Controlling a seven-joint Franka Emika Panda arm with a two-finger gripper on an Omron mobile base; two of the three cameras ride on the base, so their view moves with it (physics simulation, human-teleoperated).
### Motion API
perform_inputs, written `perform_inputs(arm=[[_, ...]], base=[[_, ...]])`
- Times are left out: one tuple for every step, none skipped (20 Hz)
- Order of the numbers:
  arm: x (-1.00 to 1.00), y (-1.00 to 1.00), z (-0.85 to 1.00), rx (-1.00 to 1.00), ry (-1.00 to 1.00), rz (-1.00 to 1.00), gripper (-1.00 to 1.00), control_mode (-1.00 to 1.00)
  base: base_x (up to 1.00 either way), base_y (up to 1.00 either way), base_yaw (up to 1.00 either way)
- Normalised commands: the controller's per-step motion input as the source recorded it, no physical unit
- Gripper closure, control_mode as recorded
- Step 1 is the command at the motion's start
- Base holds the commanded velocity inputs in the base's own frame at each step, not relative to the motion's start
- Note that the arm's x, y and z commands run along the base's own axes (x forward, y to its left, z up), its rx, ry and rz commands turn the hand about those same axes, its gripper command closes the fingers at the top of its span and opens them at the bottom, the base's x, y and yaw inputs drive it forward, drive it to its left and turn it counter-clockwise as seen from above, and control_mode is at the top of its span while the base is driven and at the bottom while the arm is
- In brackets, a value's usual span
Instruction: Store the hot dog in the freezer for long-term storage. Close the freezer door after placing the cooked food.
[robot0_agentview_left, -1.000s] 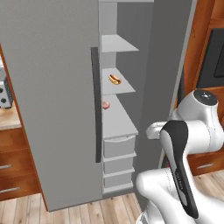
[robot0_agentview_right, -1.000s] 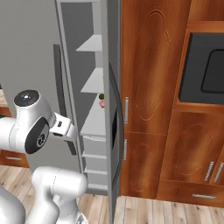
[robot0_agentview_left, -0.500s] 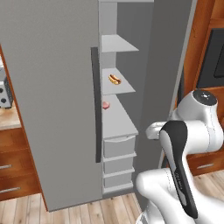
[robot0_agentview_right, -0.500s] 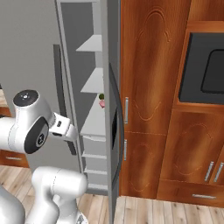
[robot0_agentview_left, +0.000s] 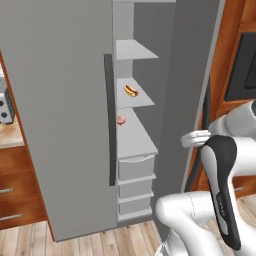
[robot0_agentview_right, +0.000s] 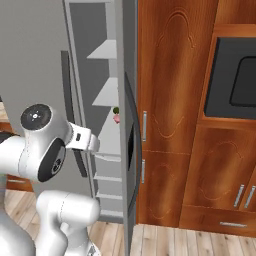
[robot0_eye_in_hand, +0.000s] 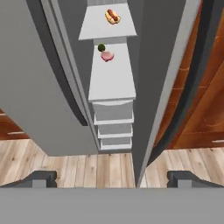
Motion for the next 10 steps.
perform_inputs(arm=[[0.00,-0.77,0.03,0.08,-0.25,0.13,-1.00,-1.00],[0.00,-0.76,0.01,0.10,-0.21,0.13,-1.00,-1.00],[0.00,-0.77,0.00,0.11,-0.18,0.13,-1.00,-1.00],[0.00,-0.84,0.00,0.11,-0.16,0.13,-1.00,-1.00],[0.00,-0.86,0.00,0.11,-0.15,0.12,-1.00,-1.00],[0.00,-0.88,0.00,0.11,-0.13,0.12,-1.00,-1.00],[0.00,-0.87,0.00,0.08,-0.08,0.11,-1.00,-1.00],[0.24,-0.81,-0.05,0.05,0.00,0.11,-1.00,-1.00],[0.24,-0.64,-0.07,0.02,0.02,0.17,-1.00,-1.00],[0.20,-0.67,0.00,0.05,0.00,0.15,-1.00,-1.00]], base=[[0.00,0.00,0.00],[0.00,0.00,0.00],[0.00,0.00,0.00],[0.00,0.00,0.00],[0.00,0.00,0.00],[0.00,0.00,0.00],[0.00,0.00,0.00],[0.00,0.00,0.00],[0.00,0.00,0.00],[0.00,0.00,0.00]])
